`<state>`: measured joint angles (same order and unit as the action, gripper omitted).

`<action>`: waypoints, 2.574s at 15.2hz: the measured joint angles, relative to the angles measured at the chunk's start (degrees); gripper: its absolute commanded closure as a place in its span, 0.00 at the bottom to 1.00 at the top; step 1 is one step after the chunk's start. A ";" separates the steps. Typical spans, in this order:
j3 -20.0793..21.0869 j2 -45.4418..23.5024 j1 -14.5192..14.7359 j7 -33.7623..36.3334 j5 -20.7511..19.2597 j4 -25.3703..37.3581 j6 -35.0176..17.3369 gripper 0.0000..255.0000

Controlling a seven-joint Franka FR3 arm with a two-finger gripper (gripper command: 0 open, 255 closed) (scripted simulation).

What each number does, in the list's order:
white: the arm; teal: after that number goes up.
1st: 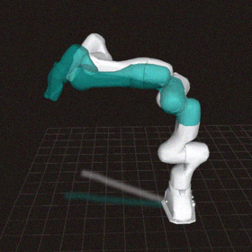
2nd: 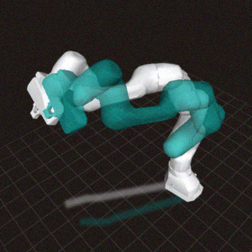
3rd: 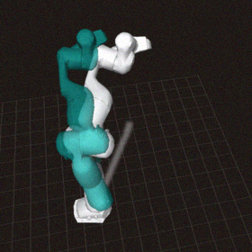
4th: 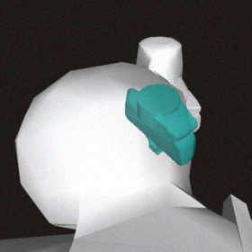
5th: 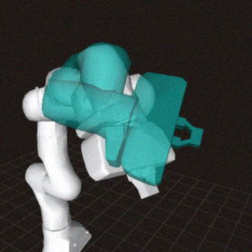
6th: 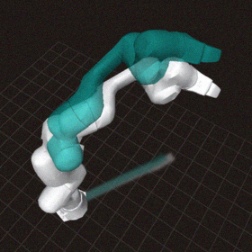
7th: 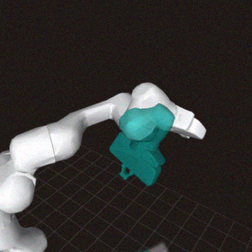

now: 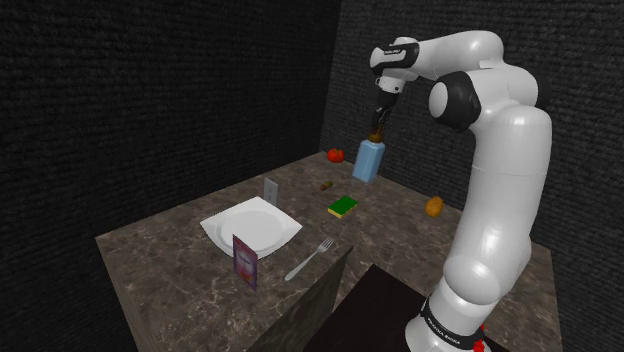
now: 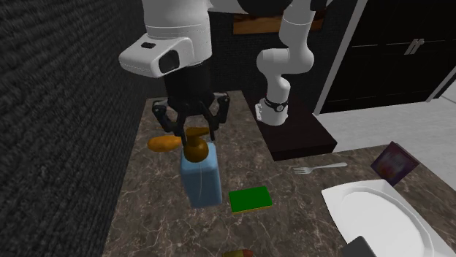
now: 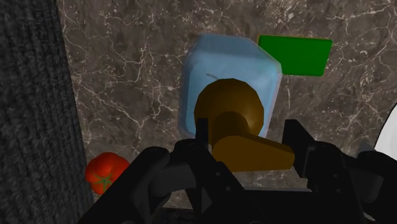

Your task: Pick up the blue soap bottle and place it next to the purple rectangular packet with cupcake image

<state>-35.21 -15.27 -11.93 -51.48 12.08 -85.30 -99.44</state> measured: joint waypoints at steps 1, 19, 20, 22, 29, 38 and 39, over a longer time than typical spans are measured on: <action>-0.04 0.10 -0.05 0.08 -0.08 0.79 0.86 1.00; -0.24 -5.21 -4.72 0.07 3.08 22.14 17.51 1.00; -0.21 -5.81 -5.22 0.04 3.45 23.66 18.48 1.00; -0.24 -2.96 -2.90 1.34 1.80 20.36 17.62 1.00; 2.57 12.88 7.87 11.55 -7.85 3.56 13.48 1.00; 12.20 28.27 14.74 27.68 -15.03 -10.59 12.60 1.00; 13.10 29.14 15.11 28.99 -15.23 -10.85 13.15 1.00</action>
<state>-22.11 13.86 3.18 -22.50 -3.15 -96.14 -86.29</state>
